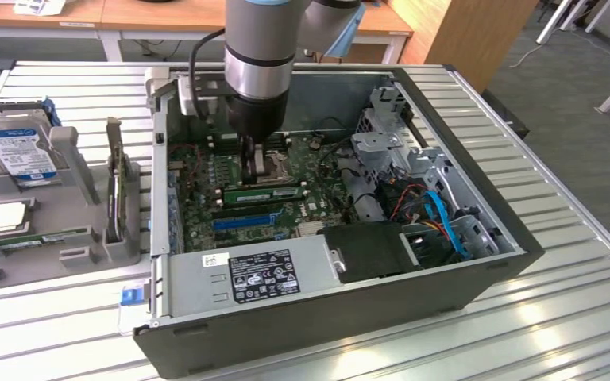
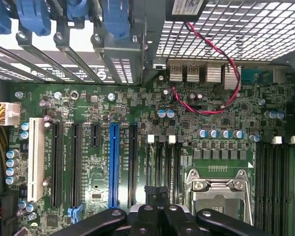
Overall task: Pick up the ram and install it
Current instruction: 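Press down the ram until it locks into place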
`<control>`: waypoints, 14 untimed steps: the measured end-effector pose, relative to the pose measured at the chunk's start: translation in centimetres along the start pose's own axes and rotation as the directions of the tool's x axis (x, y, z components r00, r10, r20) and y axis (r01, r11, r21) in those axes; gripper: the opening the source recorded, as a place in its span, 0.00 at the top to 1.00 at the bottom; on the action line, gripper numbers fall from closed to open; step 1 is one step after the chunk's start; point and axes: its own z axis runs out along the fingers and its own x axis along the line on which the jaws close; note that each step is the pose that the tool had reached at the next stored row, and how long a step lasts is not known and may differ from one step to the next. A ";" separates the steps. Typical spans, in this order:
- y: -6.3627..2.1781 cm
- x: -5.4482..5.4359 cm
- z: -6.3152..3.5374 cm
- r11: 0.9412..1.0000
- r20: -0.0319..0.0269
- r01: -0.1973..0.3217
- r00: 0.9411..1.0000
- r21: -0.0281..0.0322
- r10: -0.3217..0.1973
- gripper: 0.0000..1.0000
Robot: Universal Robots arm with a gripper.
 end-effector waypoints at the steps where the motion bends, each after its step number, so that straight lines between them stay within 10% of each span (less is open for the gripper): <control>1: 0.00 0.0 0.08 1.000 0.000 0.000 1.000 0.000 0.000 0.90; 14: 0.17 0.0 0.19 1.000 0.000 0.000 1.000 0.000 0.000 0.90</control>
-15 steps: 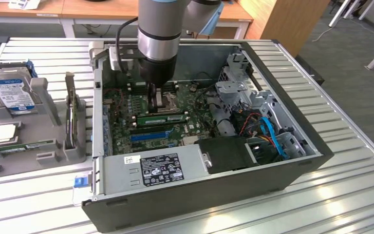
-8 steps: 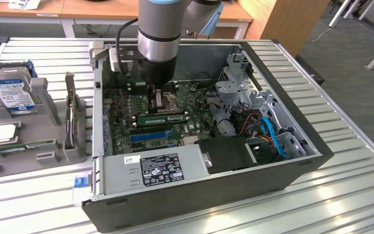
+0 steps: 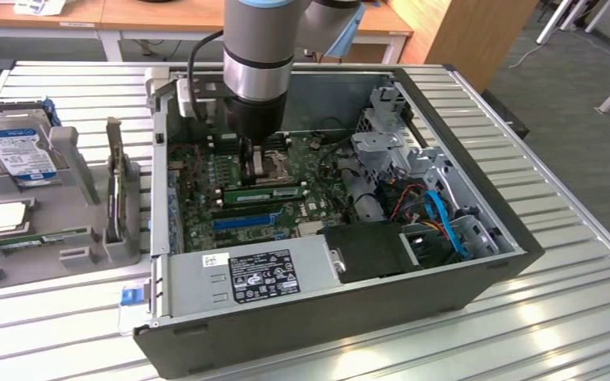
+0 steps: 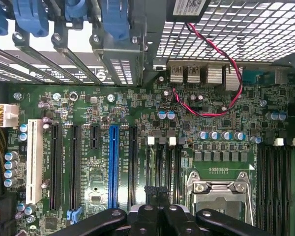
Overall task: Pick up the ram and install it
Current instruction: 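Press down the ram until it locks into place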
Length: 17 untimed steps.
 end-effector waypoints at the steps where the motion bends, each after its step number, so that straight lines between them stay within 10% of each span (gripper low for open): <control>1: 0.00 0.0 0.06 1.000 0.000 0.000 1.000 0.000 0.000 0.90; 17: -0.02 0.0 1.11 1.000 0.000 0.000 1.000 0.000 0.000 0.90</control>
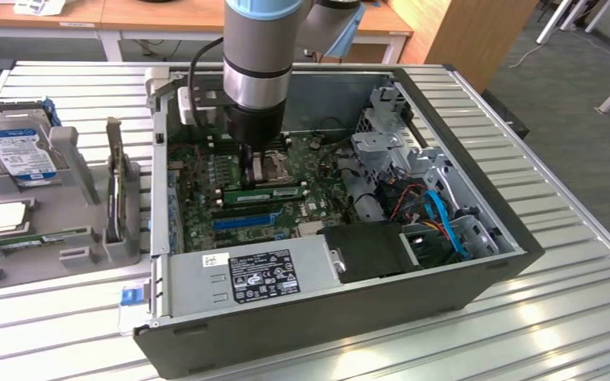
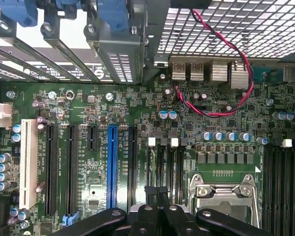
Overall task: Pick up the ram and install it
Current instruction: 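Press down the ram until it locks into place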
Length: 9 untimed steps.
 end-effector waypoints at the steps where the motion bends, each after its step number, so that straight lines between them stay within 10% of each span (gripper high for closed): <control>1: 0.00 0.0 0.08 1.000 0.001 0.000 1.000 0.000 0.000 0.90; 9: -0.01 0.0 0.39 1.000 0.000 0.000 1.000 0.000 0.000 0.90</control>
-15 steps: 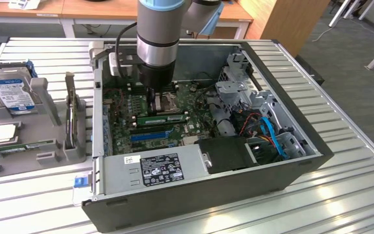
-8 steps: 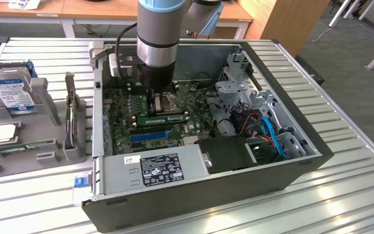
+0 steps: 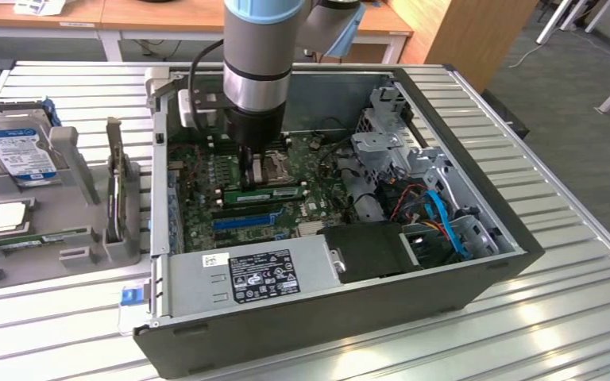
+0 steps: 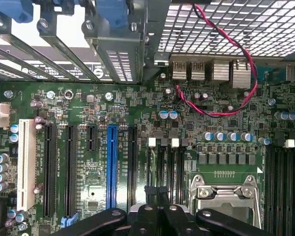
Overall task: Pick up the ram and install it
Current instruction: 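Press down the ram until it locks into place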
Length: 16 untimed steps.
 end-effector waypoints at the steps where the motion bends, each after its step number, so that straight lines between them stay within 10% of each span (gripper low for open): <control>1: 0.00 0.0 0.05 1.000 0.000 0.000 1.000 0.000 0.000 0.90; 16: 0.00 0.0 0.28 1.000 0.000 0.000 1.000 0.000 0.000 0.90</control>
